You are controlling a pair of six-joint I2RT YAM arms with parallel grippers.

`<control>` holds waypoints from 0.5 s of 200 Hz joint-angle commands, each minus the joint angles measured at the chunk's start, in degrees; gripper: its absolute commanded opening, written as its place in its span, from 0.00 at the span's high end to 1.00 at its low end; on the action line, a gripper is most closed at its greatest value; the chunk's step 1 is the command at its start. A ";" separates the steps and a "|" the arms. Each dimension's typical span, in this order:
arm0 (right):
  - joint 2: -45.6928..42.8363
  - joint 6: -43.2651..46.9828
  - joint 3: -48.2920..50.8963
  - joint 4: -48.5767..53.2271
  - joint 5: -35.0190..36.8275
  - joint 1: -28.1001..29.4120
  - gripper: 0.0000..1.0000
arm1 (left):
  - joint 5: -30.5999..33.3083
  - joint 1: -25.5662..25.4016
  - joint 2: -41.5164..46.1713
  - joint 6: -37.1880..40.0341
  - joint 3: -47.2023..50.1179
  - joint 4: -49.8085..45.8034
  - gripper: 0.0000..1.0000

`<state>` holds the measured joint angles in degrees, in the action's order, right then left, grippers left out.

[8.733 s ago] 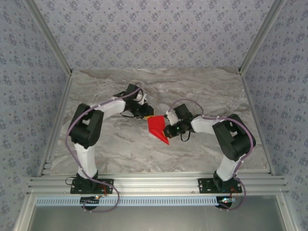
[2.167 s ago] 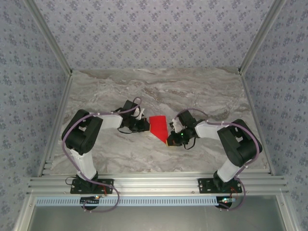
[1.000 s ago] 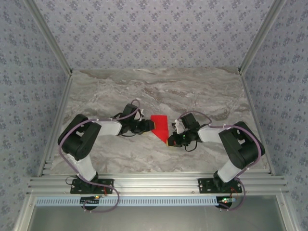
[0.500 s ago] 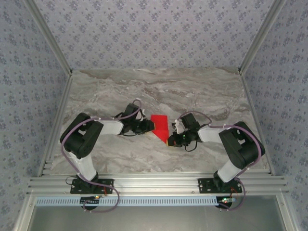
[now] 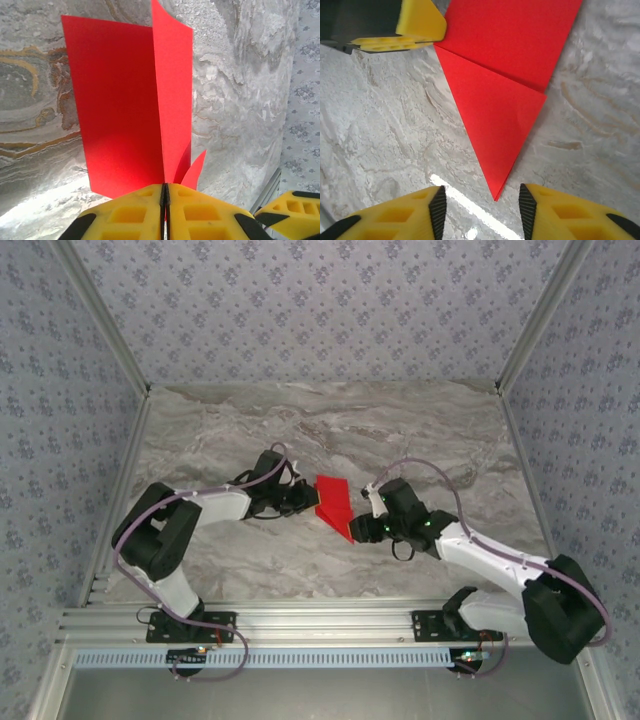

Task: Fold a paper plane with a square sheet of paper (fold left side to right side)
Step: Fourth fold the wing at the center of the table.

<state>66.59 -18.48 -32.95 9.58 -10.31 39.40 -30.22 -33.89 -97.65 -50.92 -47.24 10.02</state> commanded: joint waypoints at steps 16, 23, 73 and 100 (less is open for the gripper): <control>3.29 5.42 -0.36 -1.78 14.95 6.53 0.49 | -0.74 -0.56 2.05 -2.00 -2.40 -2.76 0.90; 4.64 5.54 -0.73 -2.70 16.31 7.46 0.49 | -0.72 -0.56 2.10 -2.15 -2.54 -2.97 0.90; 15.40 7.38 -6.56 -5.15 20.77 11.54 0.52 | -1.16 -0.74 1.92 -2.25 -3.71 -4.41 0.90; 19.21 8.50 -8.70 -5.89 21.64 12.19 0.52 | -1.24 -0.76 1.87 -2.26 -4.15 -4.75 0.90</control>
<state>83.18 -12.10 -38.76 5.39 7.81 50.89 -30.44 -34.28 -97.27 -52.66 -49.47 6.94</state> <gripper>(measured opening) 0.480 0.102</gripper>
